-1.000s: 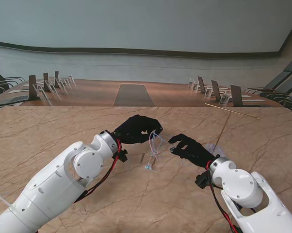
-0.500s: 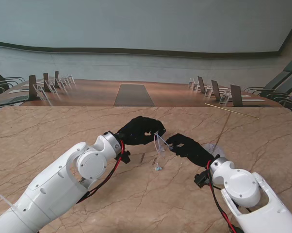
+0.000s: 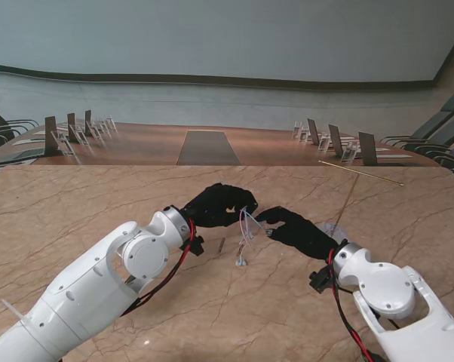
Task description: Take the wired earphone off the rack, coil the cable and place them on the table
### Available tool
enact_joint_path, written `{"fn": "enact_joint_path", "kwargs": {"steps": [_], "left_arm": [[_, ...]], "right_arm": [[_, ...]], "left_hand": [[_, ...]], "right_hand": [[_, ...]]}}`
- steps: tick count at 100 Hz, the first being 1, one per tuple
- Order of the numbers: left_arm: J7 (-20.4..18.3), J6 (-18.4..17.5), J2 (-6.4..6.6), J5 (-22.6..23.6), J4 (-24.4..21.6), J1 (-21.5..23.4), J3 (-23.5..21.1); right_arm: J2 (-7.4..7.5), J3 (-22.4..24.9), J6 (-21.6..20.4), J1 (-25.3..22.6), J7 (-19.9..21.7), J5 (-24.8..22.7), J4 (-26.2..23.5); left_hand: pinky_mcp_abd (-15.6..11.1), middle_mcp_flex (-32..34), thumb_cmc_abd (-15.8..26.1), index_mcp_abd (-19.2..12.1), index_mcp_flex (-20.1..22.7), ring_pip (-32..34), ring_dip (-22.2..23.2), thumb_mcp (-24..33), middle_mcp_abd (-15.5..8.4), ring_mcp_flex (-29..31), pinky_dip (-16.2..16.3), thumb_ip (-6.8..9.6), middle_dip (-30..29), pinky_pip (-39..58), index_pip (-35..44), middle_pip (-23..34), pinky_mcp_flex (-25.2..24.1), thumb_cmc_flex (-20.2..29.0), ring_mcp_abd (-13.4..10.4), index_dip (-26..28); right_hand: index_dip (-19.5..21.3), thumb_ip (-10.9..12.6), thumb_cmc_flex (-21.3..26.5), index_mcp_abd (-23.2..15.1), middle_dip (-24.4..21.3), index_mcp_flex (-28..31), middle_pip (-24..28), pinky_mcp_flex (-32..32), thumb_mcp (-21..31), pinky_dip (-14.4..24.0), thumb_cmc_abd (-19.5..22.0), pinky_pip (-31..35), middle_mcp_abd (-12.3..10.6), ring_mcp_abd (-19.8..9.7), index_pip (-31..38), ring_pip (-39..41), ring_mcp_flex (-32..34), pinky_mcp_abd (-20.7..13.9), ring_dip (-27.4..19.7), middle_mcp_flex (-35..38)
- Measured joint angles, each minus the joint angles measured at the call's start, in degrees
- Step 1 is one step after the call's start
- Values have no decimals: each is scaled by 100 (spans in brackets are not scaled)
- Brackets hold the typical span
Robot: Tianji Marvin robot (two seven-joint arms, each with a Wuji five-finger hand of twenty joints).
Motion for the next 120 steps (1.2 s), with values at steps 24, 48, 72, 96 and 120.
{"fn": "enact_joint_path", "kwargs": {"steps": [24, 48, 72, 96, 120], "left_arm": [[-27, -13, 14, 43, -7, 39, -55], [-55, -13, 26, 118, -78, 79, -168], [3, -28, 38, 302, -137, 38, -274], [50, 2, 54, 531, -150, -62, -304], [141, 42, 65, 718, -166, -69, -320]], "right_arm": [[10, 8, -83, 18, -81, -36, 50], [-2, 119, -73, -76, -196, -378, 6], [34, 297, -97, -405, -115, -571, -226], [105, 299, -80, -583, 174, -578, -378], [163, 168, 17, -512, 389, -501, -370]], "left_hand": [[0, 0, 0, 1, 0, -4, 0, 8, 0, -61, -10, 0, 0, -1, 16, -1, -3, 0, -1, -1], [-48, -367, -5, 118, 0, -99, 0, 213, 0, -314, -75, 0, 0, -130, 40, -194, -265, -86, -18, -33], [-68, -649, -76, 208, 0, -204, -1, 556, 2, -596, -224, 0, 0, -223, 125, -363, -479, -220, -77, -104], [-169, -1441, -259, 205, 113, -801, -146, 905, 7, -1297, -734, 0, -69, -794, 177, -929, -1013, -459, -222, -284], [-199, -2244, -259, 201, 116, -1458, -567, 976, 9, -1821, -1228, 0, -1517, -2078, 177, -1549, -1137, -502, -359, -283]], "right_hand": [[-10, 0, -5, -1, -171, -420, -576, -14, -62, -1, 1, -211, -105, -96, -342, -297, -66, -56, -89, 1], [68, 0, -5, 787, -215, -593, -617, -26, -271, -1, 3, -301, -161, -144, -145, -421, -67, -60, -91, 3], [759, 0, -5, 1793, 50, -552, 6, -27, -442, -1, 3, -339, -161, -158, 423, -426, -67, -61, -91, 4], [877, 0, -5, 1908, 129, -401, 272, -23, -506, -1, 4, -355, -79, -158, 488, -427, -67, -61, -91, 4], [879, 0, -5, 1908, 129, -401, 272, -23, -628, -1, 5, -367, -28, -158, 476, -427, -67, -63, -91, 4]]}}
